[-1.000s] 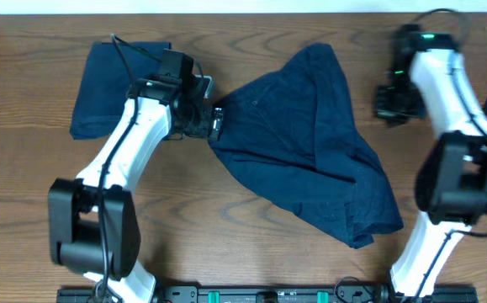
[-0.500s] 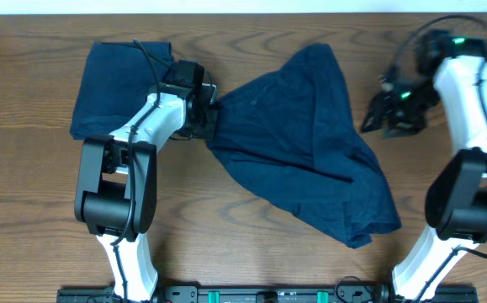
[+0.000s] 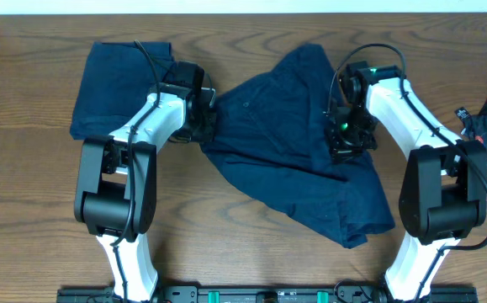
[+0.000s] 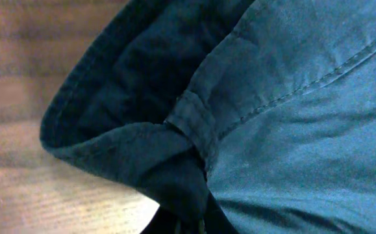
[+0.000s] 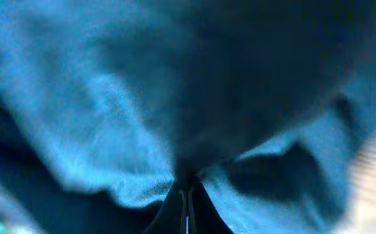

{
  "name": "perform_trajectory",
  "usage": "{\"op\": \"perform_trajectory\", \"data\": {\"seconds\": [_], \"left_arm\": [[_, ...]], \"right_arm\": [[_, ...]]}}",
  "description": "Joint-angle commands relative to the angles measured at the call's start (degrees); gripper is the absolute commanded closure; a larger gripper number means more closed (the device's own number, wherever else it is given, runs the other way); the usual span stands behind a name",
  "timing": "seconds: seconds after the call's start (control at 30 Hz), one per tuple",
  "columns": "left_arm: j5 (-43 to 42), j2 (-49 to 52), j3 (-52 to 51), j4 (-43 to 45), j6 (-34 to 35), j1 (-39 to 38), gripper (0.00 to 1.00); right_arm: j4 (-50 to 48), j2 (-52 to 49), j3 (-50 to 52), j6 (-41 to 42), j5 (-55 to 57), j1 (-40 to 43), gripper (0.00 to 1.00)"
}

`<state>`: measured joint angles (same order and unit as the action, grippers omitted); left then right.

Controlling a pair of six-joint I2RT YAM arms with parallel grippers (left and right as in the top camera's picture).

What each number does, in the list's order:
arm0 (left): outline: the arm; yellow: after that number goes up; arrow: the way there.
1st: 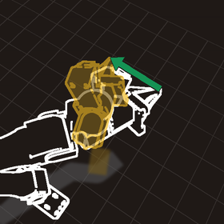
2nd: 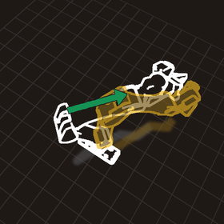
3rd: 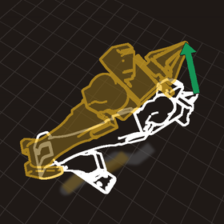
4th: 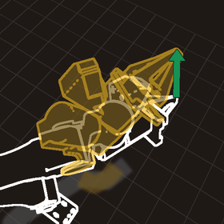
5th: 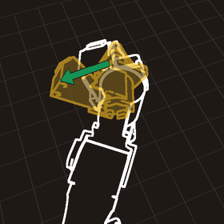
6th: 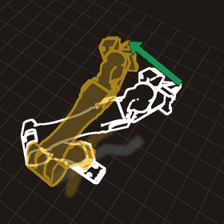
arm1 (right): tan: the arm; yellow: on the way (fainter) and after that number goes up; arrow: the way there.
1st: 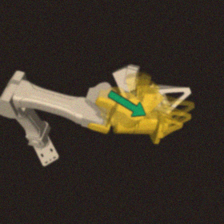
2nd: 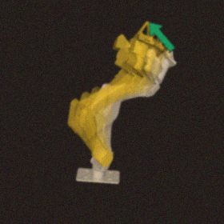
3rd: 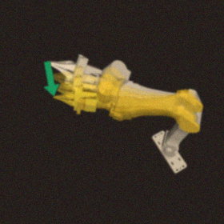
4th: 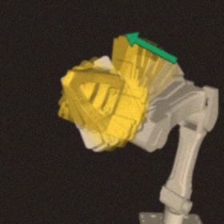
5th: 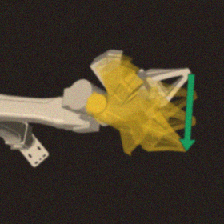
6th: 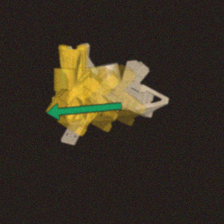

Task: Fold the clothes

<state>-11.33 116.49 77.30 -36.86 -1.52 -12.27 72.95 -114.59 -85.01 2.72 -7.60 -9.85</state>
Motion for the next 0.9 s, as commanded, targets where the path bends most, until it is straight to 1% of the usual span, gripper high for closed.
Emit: {"op": "perform_trajectory", "data": {"seconds": [0.0, 0.07, 0.23, 0.27, 0.33, 0.37, 0.4, 0.47, 0.57, 0.7, 0.83, 0.87], "left_arm": [[1.57, -0.59, 0.57, -2.38, -0.15, 0.15, 0.94], [1.6, -1.33, 0.61, -3.5, -0.17, 0.44, 0.94], [3.23, -3.76, 0.61, -5.35, -0.15, 2.4, 0.94], [2.99, -4.04, 0.61, -5.4, -0.15, 2.84, 0.94], [2.84, -4.55, 0.61, -5.73, -0.15, 3.43, 0.94], [2.84, -4.63, 0.61, -5.92, -0.15, 3.54, 0.94], [2.84, -4.63, 0.61, -6.19, -0.15, 3.54, 0.94], [2.82, -4.63, 0.61, -6.6, -0.15, 3.41, 0.94], [2.82, -4.63, 0.61, -6.8, -0.11, 3.21, 0.94], [2.82, -4.63, 0.61, -7.02, -0.11, 3.21, 0.94], [2.82, -4.63, 0.61, -7.26, -0.13, 3.21, 0.94], [2.82, -4.63, 0.61, -7.34, -0.11, 3.21, 0.94]], "right_arm": [[-0.11, 0.44, -3.19, 10.14, 17.75, 3.04, 0.99], [-0.11, 0.44, -6.54, 12.48, 19.63, 6.36, 0.99], [-2.45, 0.44, -15.15, 14.19, 17.66, 16.0, 0.99], [-3.58, 0.44, -16.33, 13.68, 16.26, 17.9, 0.92], [-5.31, 0.44, -17.33, 10.16, 10.03, 20.92, 0.46], [-5.38, 0.44, -17.4, 7.52, 5.11, 22.21, 0.36], [-4.74, 0.44, -17.4, 5.88, 1.44, 23.1, 0.32], [-1.9, 0.42, -17.03, 3.76, -3.52, 24.37, 0.3], [3.1, 0.42, -16.85, 0.37, -6.88, 24.22, 0.31], [8.76, 0.42, -14.29, -1.29, -7.45, 20.76, 0.28], [7.61, 0.42, -7.23, -1.09, -6.99, 16.09, 0.25], [6.73, 0.42, -5.25, -0.94, -5.99, 15.02, 0.22]]}}
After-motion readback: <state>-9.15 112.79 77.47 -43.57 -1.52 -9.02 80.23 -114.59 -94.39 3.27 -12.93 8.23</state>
